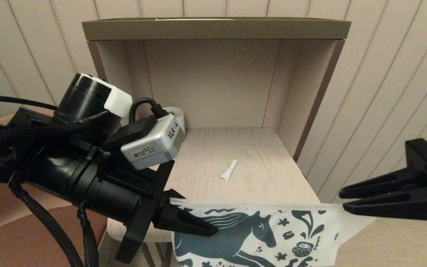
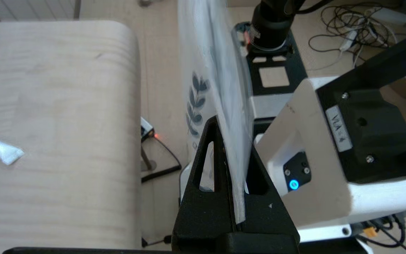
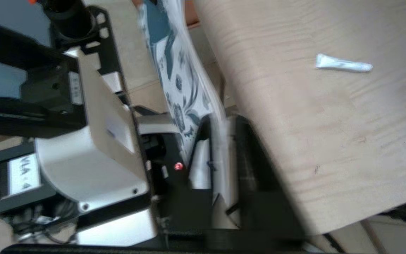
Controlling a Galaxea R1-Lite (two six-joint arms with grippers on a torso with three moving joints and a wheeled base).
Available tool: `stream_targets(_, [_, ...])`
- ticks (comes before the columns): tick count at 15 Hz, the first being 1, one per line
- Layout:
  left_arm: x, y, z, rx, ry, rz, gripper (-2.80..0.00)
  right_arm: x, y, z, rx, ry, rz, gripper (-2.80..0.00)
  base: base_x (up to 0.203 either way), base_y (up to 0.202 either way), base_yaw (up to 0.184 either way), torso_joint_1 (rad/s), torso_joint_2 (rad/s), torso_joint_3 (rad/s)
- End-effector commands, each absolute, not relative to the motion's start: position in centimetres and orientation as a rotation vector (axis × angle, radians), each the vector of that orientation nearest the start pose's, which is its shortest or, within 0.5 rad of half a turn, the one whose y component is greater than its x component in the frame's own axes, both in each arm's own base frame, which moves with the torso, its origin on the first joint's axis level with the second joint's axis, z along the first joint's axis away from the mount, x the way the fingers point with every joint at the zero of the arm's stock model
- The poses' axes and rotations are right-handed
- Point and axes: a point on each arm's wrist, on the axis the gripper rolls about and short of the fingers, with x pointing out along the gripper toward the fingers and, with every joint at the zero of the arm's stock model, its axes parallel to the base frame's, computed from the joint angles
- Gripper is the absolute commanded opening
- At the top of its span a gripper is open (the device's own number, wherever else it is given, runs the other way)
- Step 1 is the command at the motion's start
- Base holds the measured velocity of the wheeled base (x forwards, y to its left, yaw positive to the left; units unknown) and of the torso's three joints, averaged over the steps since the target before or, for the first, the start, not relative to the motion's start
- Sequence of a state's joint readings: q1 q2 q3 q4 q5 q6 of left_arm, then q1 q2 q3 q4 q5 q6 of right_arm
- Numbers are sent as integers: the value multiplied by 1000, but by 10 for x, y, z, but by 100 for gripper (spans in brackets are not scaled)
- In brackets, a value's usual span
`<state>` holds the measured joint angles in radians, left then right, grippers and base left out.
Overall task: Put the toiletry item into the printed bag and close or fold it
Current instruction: Open the storage bag, then pick up the toothpaste
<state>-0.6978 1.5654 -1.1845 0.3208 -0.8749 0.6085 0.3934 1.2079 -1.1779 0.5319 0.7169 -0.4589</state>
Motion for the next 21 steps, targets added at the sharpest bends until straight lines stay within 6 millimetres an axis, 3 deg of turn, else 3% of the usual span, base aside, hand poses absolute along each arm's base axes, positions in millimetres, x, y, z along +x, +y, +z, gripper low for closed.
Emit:
stream_targets(1, [189, -181, 242, 386, 292, -1686, -280, 139, 74, 297, -303, 309, 1202, 0, 0, 0, 0, 0, 0, 0])
stream_targets(6, [188, -180, 242, 387, 293, -1683, -280, 145, 76, 303, -285, 287, 1207, 0, 0, 0, 0, 0, 0, 0])
stream_targets(11, [175, -158, 246, 441, 256, -1556, -280, 185, 78, 305, -139, 413, 1071, 0, 0, 0, 0, 0, 0, 0])
stream_targets(21, [208, -112, 246, 369, 228, -1364, -280, 253, 103, 281, -62, 570, 858, 0, 0, 0, 0, 0, 0, 0])
